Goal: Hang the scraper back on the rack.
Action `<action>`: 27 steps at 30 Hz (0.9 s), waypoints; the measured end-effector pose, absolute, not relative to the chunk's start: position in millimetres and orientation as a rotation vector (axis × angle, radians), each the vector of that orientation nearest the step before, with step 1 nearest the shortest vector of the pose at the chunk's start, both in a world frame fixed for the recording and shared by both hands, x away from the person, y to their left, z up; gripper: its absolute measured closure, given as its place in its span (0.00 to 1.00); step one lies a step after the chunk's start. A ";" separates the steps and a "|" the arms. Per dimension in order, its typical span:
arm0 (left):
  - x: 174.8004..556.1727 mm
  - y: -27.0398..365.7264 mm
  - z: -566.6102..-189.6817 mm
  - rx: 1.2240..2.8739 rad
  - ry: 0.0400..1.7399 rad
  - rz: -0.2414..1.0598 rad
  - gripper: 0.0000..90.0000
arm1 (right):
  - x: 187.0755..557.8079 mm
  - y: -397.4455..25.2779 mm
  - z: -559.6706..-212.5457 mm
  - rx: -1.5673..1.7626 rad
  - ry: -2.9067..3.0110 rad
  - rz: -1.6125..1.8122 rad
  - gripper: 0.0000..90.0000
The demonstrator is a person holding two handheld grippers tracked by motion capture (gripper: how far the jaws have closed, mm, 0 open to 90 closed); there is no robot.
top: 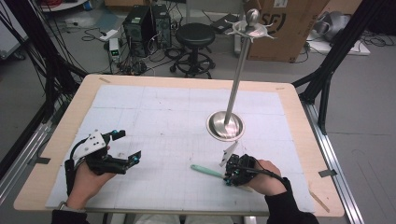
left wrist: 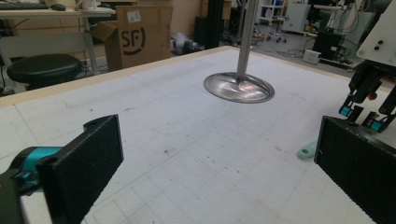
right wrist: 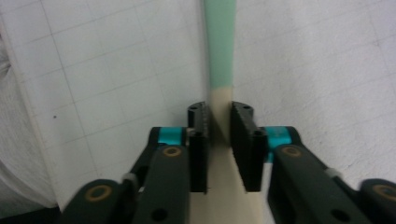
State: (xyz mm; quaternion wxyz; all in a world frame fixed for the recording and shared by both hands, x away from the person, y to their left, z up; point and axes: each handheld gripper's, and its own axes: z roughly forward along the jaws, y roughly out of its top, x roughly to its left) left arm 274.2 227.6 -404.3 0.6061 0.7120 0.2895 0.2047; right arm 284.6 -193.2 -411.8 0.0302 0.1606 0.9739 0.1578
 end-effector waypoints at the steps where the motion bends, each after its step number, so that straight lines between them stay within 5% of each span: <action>1: 274.4 227.0 -404.4 1.645 0.667 0.475 0.02 | 283.3 -192.6 -411.5 0.505 3.002 0.480 0.89; 27: 276.1 226.7 -404.0 1.641 0.664 0.471 0.02 | 290.4 -261.3 -381.6 0.728 2.629 1.214 0.90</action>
